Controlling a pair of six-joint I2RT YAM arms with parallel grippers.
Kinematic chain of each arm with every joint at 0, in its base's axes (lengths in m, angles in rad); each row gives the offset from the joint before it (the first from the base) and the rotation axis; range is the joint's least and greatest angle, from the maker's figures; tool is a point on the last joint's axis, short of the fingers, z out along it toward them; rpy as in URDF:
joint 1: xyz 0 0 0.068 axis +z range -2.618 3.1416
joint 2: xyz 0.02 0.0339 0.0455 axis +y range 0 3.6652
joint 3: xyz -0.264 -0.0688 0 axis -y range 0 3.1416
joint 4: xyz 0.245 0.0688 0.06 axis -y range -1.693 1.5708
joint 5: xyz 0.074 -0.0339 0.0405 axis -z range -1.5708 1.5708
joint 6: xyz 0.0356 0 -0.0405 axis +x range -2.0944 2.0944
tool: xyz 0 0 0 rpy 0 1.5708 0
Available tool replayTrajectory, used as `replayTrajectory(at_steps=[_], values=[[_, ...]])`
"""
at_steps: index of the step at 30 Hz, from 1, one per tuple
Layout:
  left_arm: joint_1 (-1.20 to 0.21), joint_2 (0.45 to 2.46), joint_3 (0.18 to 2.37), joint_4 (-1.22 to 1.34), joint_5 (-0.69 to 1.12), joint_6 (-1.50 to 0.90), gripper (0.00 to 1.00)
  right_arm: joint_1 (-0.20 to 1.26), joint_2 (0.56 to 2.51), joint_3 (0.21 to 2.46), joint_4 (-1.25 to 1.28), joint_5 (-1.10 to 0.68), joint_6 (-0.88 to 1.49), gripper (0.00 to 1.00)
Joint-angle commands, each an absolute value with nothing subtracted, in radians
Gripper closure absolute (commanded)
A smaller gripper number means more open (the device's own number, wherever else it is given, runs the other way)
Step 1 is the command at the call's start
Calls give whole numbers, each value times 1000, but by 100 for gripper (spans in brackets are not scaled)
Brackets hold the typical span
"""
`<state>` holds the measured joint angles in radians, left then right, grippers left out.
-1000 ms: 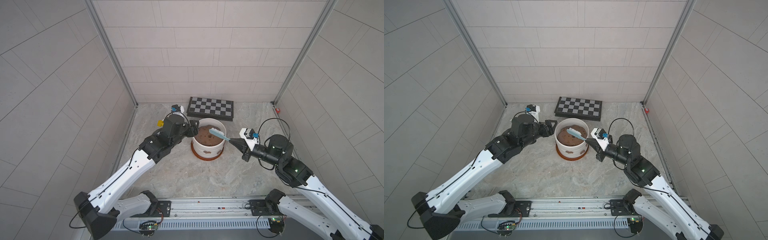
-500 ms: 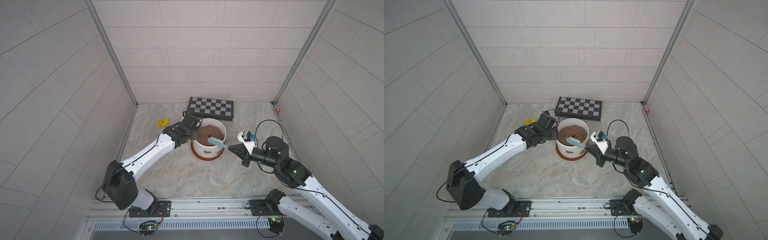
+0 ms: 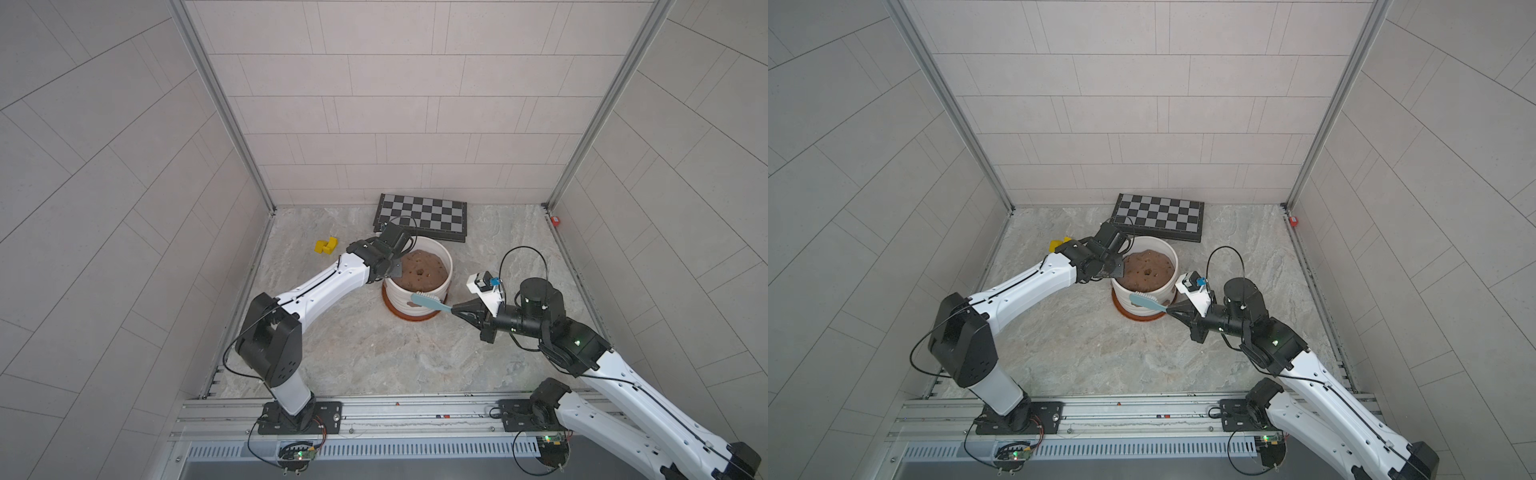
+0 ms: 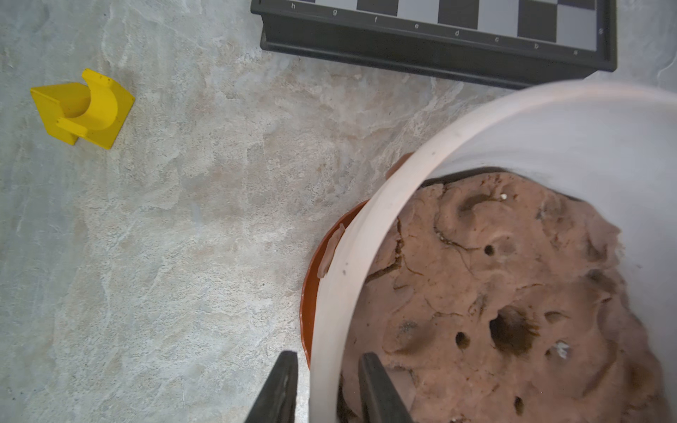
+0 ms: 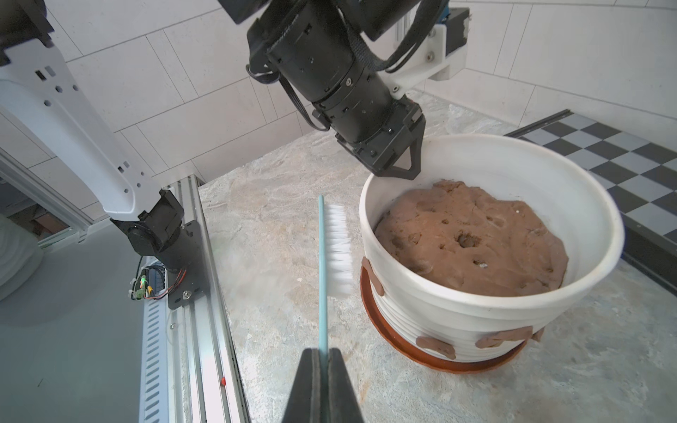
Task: Scrub the dried mud off the ceramic pot
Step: Rotate the pot on the tray, then brush off the soil from the pot.
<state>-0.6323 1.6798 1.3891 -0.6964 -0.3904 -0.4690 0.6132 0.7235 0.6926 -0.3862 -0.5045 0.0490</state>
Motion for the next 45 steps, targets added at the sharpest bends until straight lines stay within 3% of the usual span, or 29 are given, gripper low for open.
replayTrajectory(at_steps=[1,12,17,21,34,45], values=[[-626,1696,1430,-749,-398,-441,74,614,727,675,-339,-523,45,100],[-625,1729,1471,-789,-431,-397,87,655,793,616,-224,-547,56,100],[-626,1734,1473,-789,-423,-397,90,731,844,591,-170,-369,60,100],[-625,1735,1471,-789,-426,-391,100,773,870,581,-131,-213,85,100],[-626,1730,1468,-783,-410,-366,100,876,922,505,3,57,58,100],[-624,1731,1466,-774,-400,-333,100,878,1011,473,27,-13,130,100]])
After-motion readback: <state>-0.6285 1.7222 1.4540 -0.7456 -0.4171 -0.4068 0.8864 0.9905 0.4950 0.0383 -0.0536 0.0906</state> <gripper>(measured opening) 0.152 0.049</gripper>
